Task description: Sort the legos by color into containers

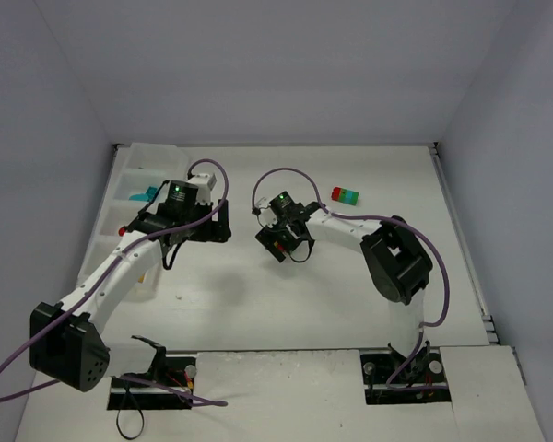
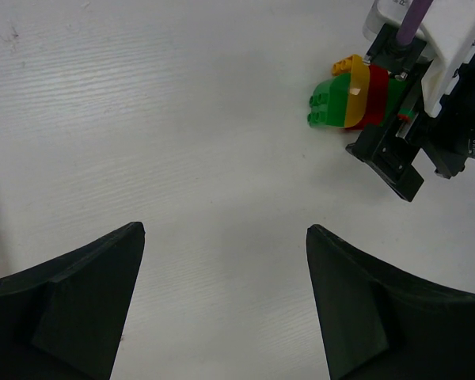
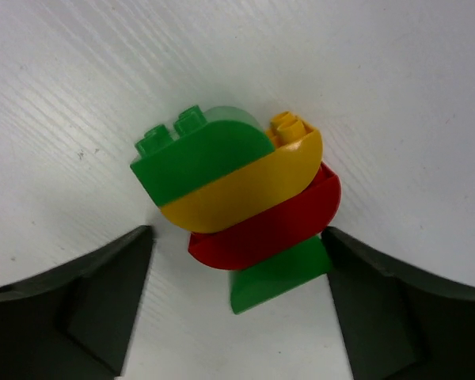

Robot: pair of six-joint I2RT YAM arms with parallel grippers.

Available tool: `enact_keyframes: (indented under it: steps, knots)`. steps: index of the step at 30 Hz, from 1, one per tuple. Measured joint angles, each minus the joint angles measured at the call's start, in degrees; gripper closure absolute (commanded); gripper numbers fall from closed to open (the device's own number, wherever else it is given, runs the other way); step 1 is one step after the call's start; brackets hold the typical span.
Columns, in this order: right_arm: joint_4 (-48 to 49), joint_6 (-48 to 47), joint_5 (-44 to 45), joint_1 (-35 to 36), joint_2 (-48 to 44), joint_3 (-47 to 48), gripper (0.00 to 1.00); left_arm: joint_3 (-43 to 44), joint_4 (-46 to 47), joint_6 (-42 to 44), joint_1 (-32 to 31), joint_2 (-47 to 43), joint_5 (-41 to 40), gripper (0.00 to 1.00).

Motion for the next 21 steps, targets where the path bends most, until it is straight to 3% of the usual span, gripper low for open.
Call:
enact_keyframes:
  steps: [1, 2, 4, 11, 16, 21]
  knots:
    - [-0.07, -0.44, 0.02, 0.0, 0.0, -0.09, 0.38, 0.0, 0.07, -0.02, 0.0, 0.22, 0.37, 0.23]
    - [-0.07, -0.46, -0.09, 0.0, 0.0, -0.17, 0.53, 0.0, 0.11, -0.04, 0.0, 0.46, 0.74, 0.23]
    - [-0.07, -0.46, -0.55, 0.0, -0.02, -0.28, 0.68, 0.0, 0.37, -0.17, 0.0, 0.94, 1.6, 0.23]
    - [0.92, -0.48, -1.88, -0.04, -1.77, -2.51, 0.73, 0.09, 0.92, -0.22, 0.07, 2.14, 3.08, 0.23]
    - [2.67, 0.2, -2.93, -0.72, -5.55, -5.27, 1.0, 1.75, 1.14, -0.42, 1.75, 2.82, 5.77, 0.23]
    - [5.92, 1.49, -4.07, -2.73, -12.02, -8.57, 1.0, 4.96, 2.47, -1.31, 3.82, 5.03, 11.76, 0.23]
